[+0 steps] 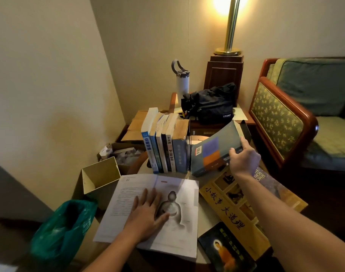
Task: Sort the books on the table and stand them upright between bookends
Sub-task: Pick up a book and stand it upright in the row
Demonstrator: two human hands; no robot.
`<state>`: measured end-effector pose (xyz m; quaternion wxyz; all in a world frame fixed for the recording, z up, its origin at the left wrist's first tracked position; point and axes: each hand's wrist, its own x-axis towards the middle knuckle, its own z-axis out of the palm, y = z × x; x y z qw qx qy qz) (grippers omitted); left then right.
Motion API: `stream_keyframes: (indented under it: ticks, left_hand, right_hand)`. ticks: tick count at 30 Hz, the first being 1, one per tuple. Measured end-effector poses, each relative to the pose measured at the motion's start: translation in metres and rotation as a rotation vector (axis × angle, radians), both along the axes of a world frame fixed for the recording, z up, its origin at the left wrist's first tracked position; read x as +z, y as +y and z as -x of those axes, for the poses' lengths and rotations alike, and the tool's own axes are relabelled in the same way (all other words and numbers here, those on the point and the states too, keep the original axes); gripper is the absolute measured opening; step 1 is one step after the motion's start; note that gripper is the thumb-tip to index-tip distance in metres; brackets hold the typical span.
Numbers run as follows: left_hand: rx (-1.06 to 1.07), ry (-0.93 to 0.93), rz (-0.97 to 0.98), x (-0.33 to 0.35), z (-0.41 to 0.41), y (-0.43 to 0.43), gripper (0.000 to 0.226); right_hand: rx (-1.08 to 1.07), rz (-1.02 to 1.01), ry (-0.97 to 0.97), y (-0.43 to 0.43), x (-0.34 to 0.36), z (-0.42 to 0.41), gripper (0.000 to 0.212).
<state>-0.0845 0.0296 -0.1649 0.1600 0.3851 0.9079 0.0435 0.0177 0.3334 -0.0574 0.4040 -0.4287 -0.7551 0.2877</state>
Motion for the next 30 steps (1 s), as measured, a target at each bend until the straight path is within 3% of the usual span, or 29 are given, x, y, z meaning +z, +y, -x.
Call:
stream_keyframes:
  ticks: [7,12,19,22,26,30]
  left_hand:
    - [0.011,-0.061,-0.014,-0.001,0.007,0.000,0.084]
    - [0.040,-0.090,-0.026,0.000,0.006,0.000,0.082]
    - [0.131,-0.138,-0.102,0.004,0.015,-0.013,0.082]
    - [0.135,-0.121,-0.078,0.006,0.024,-0.021,0.078]
    - [-0.020,0.056,-0.214,0.032,0.028,0.001,0.074]
    - [-0.221,0.297,-0.473,0.082,0.036,0.064,0.065]
  right_hand:
    - [0.190,-0.261,0.022,-0.021,0.007,0.022,0.056]
    - [0.413,-0.433,-0.063,-0.031,0.017,0.045,0.046]
    - [0.613,-0.024,-0.027,-0.051,0.032,0.067,0.052]
    - [0.643,0.040,-0.095,-0.047,0.031,0.066,0.062]
    - [0.690,0.150,-0.093,-0.044,0.023,0.060,0.079]
    - [0.706,0.242,-0.043,-0.040,0.016,0.049,0.081]
